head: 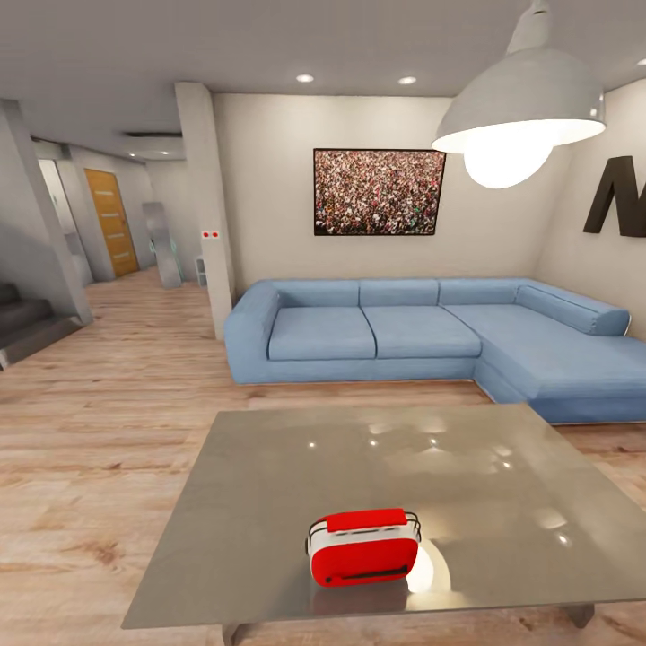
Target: Turn on the radio receiver that's on the table in the living room.
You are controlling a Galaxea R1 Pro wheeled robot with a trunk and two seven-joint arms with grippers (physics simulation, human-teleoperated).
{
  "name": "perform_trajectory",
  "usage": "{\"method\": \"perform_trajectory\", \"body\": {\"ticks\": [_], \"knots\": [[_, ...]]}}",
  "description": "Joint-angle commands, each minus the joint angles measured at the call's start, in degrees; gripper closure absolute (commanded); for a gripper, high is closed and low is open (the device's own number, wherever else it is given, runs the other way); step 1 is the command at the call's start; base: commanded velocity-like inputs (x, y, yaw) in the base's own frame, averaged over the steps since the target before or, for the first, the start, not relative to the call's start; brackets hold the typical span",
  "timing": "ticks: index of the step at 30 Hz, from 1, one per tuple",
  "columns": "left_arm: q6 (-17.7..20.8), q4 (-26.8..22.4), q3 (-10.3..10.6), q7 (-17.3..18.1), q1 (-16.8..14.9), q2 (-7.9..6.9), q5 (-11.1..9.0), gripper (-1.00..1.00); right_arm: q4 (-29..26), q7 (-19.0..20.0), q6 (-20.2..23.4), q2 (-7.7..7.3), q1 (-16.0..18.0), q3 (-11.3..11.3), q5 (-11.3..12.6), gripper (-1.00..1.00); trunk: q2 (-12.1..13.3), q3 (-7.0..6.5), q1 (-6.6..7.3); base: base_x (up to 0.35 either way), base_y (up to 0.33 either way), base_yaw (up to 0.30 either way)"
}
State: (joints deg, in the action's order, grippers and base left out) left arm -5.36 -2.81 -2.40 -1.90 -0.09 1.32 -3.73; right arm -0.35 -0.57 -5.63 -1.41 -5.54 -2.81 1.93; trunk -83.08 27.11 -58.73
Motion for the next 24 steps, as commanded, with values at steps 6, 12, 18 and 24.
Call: {"method": "perform_trajectory", "body": {"ticks": [6,12,18,24], "knots": [[0.00,-0.08,-0.18,0.03,0.00,0.04,-0.12,-1.00,0.00,0.00,0.00,-0.03,0.00,0.00,0.00,-1.00,0.00,0.00,0.00,0.008,0.000,0.000],[0.00,-0.09,-0.17,0.05,0.00,0.10,-0.07,-1.00,0.00,0.02,0.00,-0.08,0.00,0.00,0.02,-1.00,0.00,0.00,0.00,0.001,0.000,0.000],[0.00,-0.09,-0.15,0.06,0.00,0.13,-0.02,-1.00,0.00,0.04,0.00,-0.09,0.00,0.00,0.03,-1.00,0.00,0.00,0.00,0.000,0.000,0.000],[0.00,-0.09,-0.15,0.01,0.00,0.16,0.02,-1.00,0.00,-0.02,0.00,-0.09,0.00,0.00,0.06,-1.00,0.00,0.00,0.00,0.000,0.000,0.000]]}}
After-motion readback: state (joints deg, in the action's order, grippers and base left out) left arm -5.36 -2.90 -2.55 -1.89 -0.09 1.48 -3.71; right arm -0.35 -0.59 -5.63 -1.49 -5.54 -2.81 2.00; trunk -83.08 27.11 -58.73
